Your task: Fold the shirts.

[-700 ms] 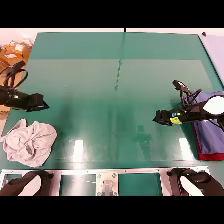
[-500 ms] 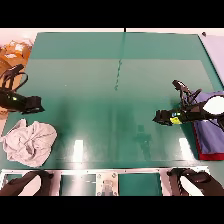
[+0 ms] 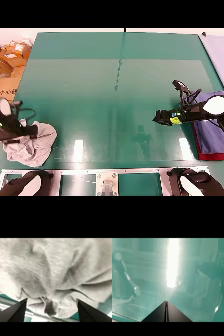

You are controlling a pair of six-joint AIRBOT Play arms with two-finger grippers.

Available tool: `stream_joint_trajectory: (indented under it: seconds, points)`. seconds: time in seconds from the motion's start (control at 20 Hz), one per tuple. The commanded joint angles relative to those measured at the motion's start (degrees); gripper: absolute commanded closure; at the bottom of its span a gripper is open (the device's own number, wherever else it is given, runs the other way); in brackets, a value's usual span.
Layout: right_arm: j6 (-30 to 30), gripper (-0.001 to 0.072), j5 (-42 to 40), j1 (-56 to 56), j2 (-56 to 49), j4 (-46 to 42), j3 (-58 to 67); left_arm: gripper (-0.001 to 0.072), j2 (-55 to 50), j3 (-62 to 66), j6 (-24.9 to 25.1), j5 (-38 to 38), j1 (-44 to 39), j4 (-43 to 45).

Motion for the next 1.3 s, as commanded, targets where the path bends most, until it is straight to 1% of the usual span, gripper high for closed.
stream_joint_trajectory:
  seconds: [0.0, 0.05, 0.1, 0.2, 0.25, 0.3, 0.35, 0.45, 0.5, 0.6, 0.7, 0.8, 0.9, 1.0, 1.05, 1.2, 1.25]
  points:
    - [0.0, 0.0702, 0.0, 0.0, 0.0, 0.0, 0.0, 0.0014, 0.0, -10.4, -2.8, 10.0, 0.0, 2.8]
    - [0.0, 0.0702, 0.0, 0.0, 0.0, 0.0, 0.0, 0.0015, 0.0, -11.6, -3.1, 12.0, 0.0, 2.8]
    - [0.0, 0.0702, 0.0, 0.0, 0.0, 0.0, 0.0, 0.0059, 0.0, -12.2, -3.1, 13.6, 0.0, 2.8]
    - [0.0, 0.0702, 0.0, 0.0, 0.0, 0.0, 0.0, 0.0247, 0.0, -12.3, -3.1, 15.7, 0.0, 2.7]
    - [0.0, 0.0702, 0.0, 0.0, 0.0, 0.0, 0.0, 0.0514, 0.0, -12.3, -3.0, 15.7, 0.0, 2.6]
    - [0.0, 0.0702, 0.0, 0.0, 0.0, 0.0, 0.0, 0.0688, 0.0, -12.2, -3.1, 14.7, 0.0, 2.5]
    - [0.0, 0.0702, 0.0, 0.0, 0.0, 0.0, 0.0, 0.069, 0.0, -11.7, -3.1, 13.7, 0.0, 1.6]
    - [0.0, 0.0702, 0.0, 0.0, 0.0, 0.0, 0.0, 0.0691, 0.0, -8.0, -2.8, 9.2, 0.0, -0.9]
    - [0.0, 0.0702, 0.0, 0.0, 0.0, 0.0, 0.0, 0.0691, 0.0, -4.4, -1.4, 6.3, 0.0, -3.3]
    - [0.0, 0.0702, 0.0, 0.0, 0.0, 0.0, 0.0, 0.0692, 0.4, 4.2, 2.7, 1.8, 0.0, -10.7]
    - [0.0, 0.0702, 0.0, 0.0, 0.0, 0.0, 0.0, 0.0692, 2.1, 14.1, 4.9, -0.2, -0.1, -20.4]
    - [0.0, 0.0702, -0.6, 0.0, 0.0, 0.0, 0.0, 0.0692, 4.1, 23.5, 4.9, -0.5, -3.3, -27.6]
    - [0.0, 0.0702, -2.0, 0.0, 0.0, 0.1, 0.0, 0.0691, 4.4, 30.2, 4.4, -0.3, -9.7, -32.0]
    - [0.0, 0.0703, -2.1, 0.0, 0.0, 0.4, 0.0, 0.0692, 4.4, 32.4, 3.0, 2.9, -17.6, -36.9]
    - [-0.5, 0.0703, -2.1, 0.0, 0.0, 0.4, 0.2, 0.0692, 4.3, 32.3, 2.9, 6.0, -22.3, -38.6]
    - [-0.5, 0.0703, -2.6, 0.0, 0.0, 0.4, 2.2, 0.0688, 2.1, 31.1, 1.8, 16.2, -35.7, -38.8]
    - [-0.5, 0.0702, -2.8, 0.0, 0.0, 0.4, 3.4, 0.0628, 0.8, 30.4, 1.7, 19.1, -39.3, -38.8]
